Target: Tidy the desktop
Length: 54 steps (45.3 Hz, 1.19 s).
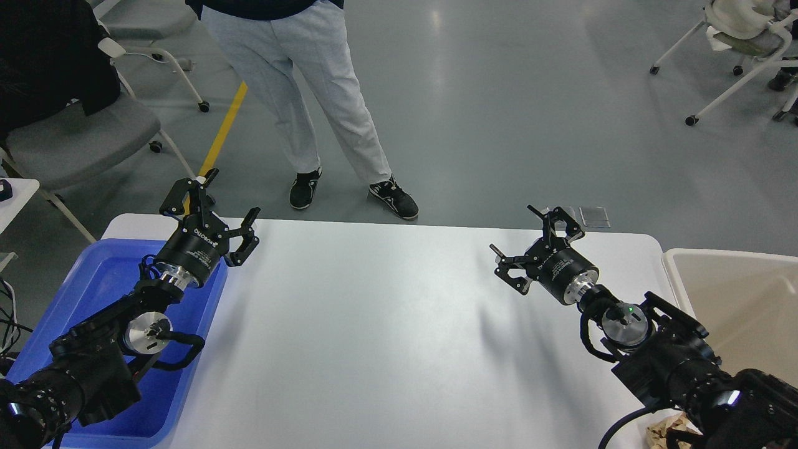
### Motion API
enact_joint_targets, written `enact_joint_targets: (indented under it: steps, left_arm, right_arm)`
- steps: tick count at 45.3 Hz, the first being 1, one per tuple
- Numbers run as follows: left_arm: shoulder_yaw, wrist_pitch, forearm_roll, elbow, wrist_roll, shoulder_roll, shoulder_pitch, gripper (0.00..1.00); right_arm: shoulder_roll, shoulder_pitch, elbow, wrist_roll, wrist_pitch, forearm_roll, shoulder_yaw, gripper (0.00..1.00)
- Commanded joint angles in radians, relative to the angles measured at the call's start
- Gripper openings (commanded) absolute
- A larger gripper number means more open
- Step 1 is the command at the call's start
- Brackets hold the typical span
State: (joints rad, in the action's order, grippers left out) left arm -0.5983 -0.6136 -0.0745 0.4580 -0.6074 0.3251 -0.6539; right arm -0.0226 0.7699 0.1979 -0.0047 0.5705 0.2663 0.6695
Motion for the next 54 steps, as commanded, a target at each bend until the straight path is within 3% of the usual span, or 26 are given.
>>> enact_joint_targets:
  steps: [1, 16, 29, 42, 46, 54]
  left_arm:
    - [0.0, 0.0, -0.001, -0.001, 0.0, -0.001, 0.0, 1.0]
    - [0.002, 0.0, -0.001, -0.001, -0.002, 0.0, -0.001, 1.0]
    - [0.002, 0.0, 0.001, 0.001, -0.002, 0.0, -0.001, 1.0]
    - [0.002, 0.0, 0.001, 0.001, -0.002, 0.0, -0.001, 1.0]
    - [0.002, 0.0, 0.001, 0.001, -0.002, 0.0, -0.001, 1.0]
    - [0.002, 0.0, 0.001, 0.001, -0.002, 0.0, -0.001, 1.0]
  right_arm:
    - [0.003, 0.008, 0.0, 0.0, -0.015, -0.002, -0.001, 1.0]
    - [-0.003, 0.008, 0.017, -0.001, -0.011, -0.05, -0.001, 1.0]
    - [-0.143, 0.034, 0.05, -0.003, -0.006, -0.11, -0.001, 1.0]
    - [-0.488, 0.04, 0.399, -0.009, -0.035, -0.206, -0.039, 1.0]
    - [-0.634, 0.048, 0.566, -0.008, -0.035, -0.333, -0.073, 1.0]
    - [-0.784, 0.054, 0.779, -0.003, -0.04, -0.671, -0.088, 1.0]
